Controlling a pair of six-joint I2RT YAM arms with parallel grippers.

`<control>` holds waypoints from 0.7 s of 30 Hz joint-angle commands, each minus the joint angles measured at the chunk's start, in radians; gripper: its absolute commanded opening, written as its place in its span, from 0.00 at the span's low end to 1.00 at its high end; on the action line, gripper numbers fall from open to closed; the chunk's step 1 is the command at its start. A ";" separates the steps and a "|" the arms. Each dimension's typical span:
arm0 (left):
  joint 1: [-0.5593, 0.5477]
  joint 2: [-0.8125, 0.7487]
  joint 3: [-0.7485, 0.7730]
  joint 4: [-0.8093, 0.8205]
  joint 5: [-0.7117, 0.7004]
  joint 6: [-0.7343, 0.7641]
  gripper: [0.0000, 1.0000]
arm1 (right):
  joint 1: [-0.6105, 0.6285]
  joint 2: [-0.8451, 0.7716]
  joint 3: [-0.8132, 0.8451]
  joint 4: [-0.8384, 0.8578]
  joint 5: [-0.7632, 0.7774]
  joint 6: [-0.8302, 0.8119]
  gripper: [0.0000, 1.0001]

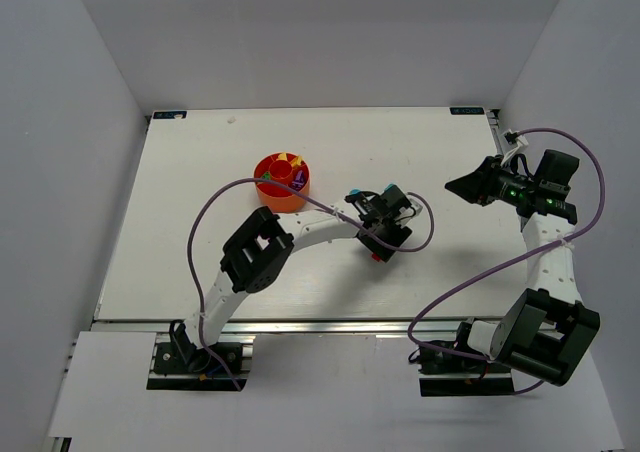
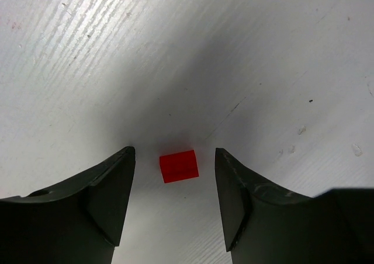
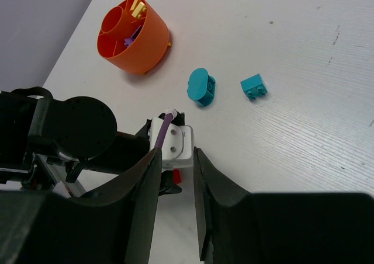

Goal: Sort the legos into containers by color

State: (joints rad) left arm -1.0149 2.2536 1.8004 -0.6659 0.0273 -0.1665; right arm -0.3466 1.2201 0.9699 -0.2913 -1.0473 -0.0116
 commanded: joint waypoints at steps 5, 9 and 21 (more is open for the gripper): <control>-0.028 0.004 0.039 -0.043 -0.090 -0.033 0.63 | -0.006 0.006 -0.002 0.004 -0.020 -0.019 0.34; -0.037 0.000 0.037 -0.069 -0.127 -0.034 0.63 | -0.005 0.007 -0.002 0.004 -0.023 -0.018 0.34; -0.047 0.012 0.040 -0.063 -0.107 -0.045 0.36 | -0.006 0.007 0.000 0.003 -0.020 -0.014 0.34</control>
State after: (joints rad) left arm -1.0531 2.2616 1.8141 -0.7193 -0.0860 -0.2043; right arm -0.3473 1.2201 0.9695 -0.2913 -1.0504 -0.0120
